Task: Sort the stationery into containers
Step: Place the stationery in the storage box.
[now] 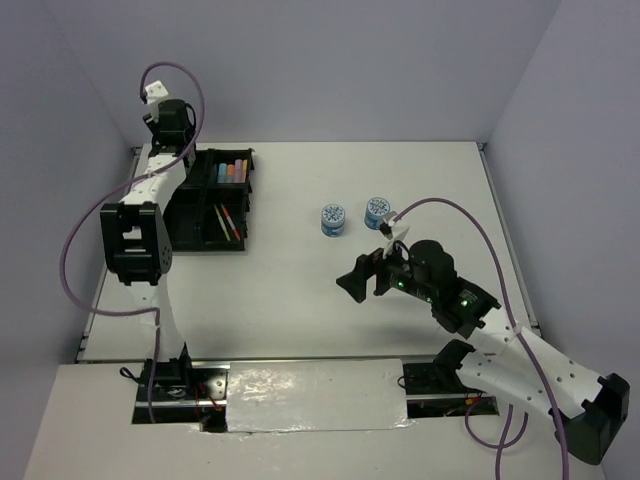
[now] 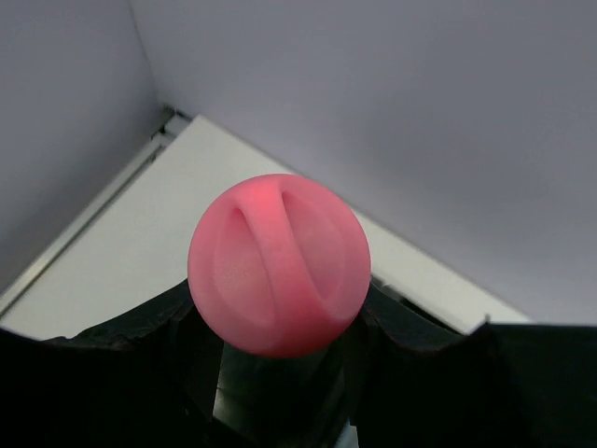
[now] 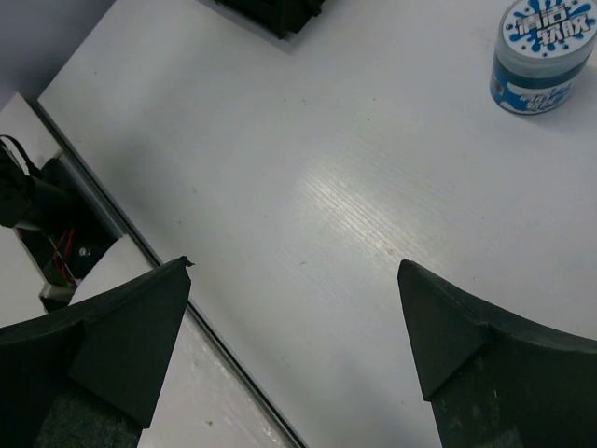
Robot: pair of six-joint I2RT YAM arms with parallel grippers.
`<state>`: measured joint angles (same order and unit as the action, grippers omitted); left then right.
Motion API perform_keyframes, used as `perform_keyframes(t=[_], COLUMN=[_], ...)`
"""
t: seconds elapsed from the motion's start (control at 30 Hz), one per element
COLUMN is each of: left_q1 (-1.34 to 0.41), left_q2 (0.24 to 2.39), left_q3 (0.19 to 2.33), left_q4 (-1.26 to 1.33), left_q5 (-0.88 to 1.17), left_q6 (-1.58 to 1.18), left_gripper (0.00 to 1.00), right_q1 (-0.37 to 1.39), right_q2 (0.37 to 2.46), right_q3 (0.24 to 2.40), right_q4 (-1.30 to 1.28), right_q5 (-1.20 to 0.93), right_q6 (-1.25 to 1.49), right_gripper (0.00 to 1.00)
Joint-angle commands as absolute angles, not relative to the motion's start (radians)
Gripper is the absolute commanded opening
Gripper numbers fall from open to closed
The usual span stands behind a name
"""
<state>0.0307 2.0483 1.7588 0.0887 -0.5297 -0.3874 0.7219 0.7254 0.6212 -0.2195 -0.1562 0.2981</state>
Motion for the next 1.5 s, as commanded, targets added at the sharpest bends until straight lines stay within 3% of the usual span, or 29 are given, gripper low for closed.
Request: perform_keyframes(t=[0.0, 0.5, 0.8, 0.9, 0.97, 1.03, 1.37, 1.47], left_q1=[0.067, 0.086, 0.084, 0.083, 0.081, 0.080, 0.064, 0.058], left_q2=[2.115, 2.217, 2.221, 2.220, 2.218, 2.220, 2.195, 2.160], left_q3=[1.795, 1.675, 1.666, 1.663, 1.660, 1.660, 1.649, 1.648], left_q4=[0.214, 0.348, 0.334, 0.330, 0.334, 0.333, 0.338, 0.330], left_q5=[-0.433, -0.374, -0.382, -0.382, -0.390, -0.384, -0.400, -0.402], left_q6=[-0.360, -0.382, -0.364, -0.368, -0.367, -0.364, -0.359, -0.370], left_gripper=[0.00, 0.03, 0.25, 0.39, 0.57, 0.65, 0.74, 0.84], right_q1=[0.729, 0.729, 0.729, 0.729, 0.729, 0.729, 0.730, 0.730], right_q2=[0.773, 0.917, 0.911, 0.916, 0.919, 0.923, 0.928, 0.931], right_q3=[0.614, 0.672, 0.666, 0.664, 0.666, 0.663, 0.663, 0.663], right_q4=[-0.137, -0.114, -0.107, -0.106, -0.103, -0.097, -0.092, -0.092], right_q5=[-0.173, -0.156, -0.163, -0.161, -0.170, -0.179, -0.179, -0.183], right_q6=[0.296, 0.255, 0.252, 0.249, 0.245, 0.247, 0.244, 0.244], right_gripper=[1.00, 1.00, 1.00, 1.00, 1.00, 1.00, 1.00, 1.00])
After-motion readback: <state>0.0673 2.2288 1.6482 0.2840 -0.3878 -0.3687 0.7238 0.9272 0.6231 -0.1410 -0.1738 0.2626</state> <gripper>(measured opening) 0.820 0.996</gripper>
